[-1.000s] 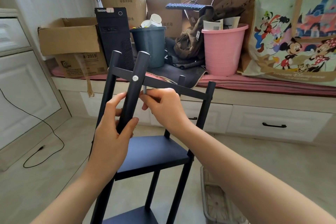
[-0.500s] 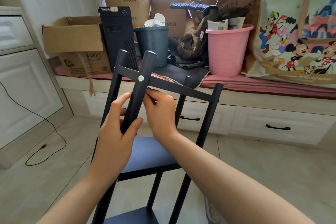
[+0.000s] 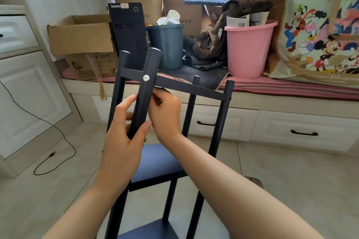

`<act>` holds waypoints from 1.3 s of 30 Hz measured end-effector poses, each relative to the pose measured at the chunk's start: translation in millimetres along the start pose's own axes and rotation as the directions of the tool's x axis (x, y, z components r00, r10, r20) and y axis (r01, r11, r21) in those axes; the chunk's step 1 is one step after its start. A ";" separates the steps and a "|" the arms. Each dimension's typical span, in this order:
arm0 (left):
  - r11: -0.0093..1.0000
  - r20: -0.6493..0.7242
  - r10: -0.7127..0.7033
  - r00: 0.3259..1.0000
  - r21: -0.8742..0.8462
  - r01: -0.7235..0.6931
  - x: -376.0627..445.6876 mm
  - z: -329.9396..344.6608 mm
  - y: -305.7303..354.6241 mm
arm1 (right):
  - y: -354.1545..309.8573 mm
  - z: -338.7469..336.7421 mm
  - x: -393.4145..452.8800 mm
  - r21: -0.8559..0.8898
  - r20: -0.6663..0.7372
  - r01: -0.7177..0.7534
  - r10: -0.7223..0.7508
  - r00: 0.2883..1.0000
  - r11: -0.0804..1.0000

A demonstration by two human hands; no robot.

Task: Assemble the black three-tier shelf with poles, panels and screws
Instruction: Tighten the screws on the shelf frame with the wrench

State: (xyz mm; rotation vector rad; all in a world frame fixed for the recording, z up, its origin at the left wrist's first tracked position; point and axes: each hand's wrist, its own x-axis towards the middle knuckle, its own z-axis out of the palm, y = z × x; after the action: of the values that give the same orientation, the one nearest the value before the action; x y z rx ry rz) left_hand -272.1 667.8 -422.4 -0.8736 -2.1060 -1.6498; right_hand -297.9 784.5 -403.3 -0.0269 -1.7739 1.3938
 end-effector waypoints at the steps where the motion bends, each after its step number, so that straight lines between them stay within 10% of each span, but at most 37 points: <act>1: 1.000 -0.005 0.003 1.000 0.006 -0.003 0.5 0.2 -0.4 | -0.5 -0.7 0.0 -0.004 0.015 0.000 0.000 1.000 1.000; 17: 1.000 -0.056 -0.016 0.998 0.019 0.017 0.7 -0.8 0.0 | -13.2 -45.7 -0.7 -0.291 0.269 -0.058 0.140 0.953 0.955; 39: 1.000 -0.048 0.024 0.999 0.017 -0.024 -7.2 11.6 6.6 | -29.3 -60.2 4.5 -0.249 0.218 -0.071 0.127 0.968 0.966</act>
State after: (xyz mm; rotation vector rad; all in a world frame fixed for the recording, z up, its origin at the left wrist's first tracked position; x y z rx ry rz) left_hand -261.1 677.9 -425.0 -0.8421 -2.0654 -1.6235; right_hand -249.8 822.9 -376.5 -0.0865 -2.1565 1.2866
